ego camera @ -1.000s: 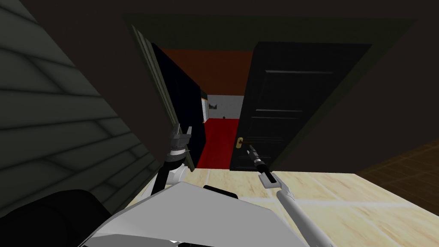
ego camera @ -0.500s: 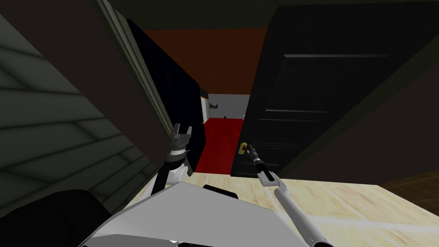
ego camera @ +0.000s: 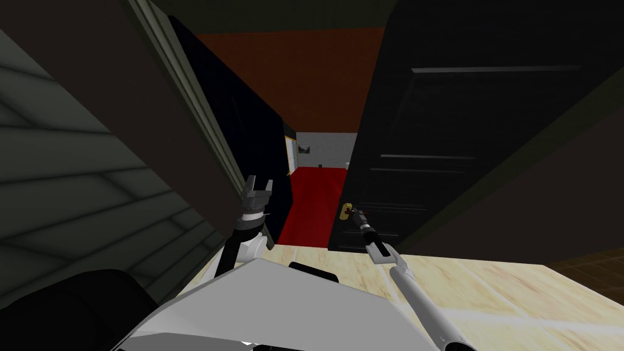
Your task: Push the door open
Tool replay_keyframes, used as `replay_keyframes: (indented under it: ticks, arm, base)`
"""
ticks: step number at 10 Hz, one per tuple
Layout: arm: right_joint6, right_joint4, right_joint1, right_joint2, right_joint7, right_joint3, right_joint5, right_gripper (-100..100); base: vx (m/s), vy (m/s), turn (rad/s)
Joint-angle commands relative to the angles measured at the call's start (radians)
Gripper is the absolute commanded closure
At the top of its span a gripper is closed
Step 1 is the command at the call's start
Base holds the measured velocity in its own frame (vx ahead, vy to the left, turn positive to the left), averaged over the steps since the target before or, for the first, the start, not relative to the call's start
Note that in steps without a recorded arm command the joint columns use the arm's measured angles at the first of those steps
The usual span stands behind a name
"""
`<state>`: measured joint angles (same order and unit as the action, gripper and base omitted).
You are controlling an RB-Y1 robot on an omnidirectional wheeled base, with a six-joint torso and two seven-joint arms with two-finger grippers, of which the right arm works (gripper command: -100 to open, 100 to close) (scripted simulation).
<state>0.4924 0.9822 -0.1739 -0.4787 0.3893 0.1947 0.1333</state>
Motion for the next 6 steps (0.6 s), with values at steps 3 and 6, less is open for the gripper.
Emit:
replay_keyframes:
  ticks: [3, 6]
  arm:
    - [-0.001, -0.008, -0.003, 0.003, -0.007, -0.013, 0.002, 100]
    - [-0.004, -0.027, -0.011, 0.01, -0.024, -0.043, 0.005, 100]
  base:
    - [0.027, 0.01, -0.006]
    - [0.193, 0.071, -0.04]
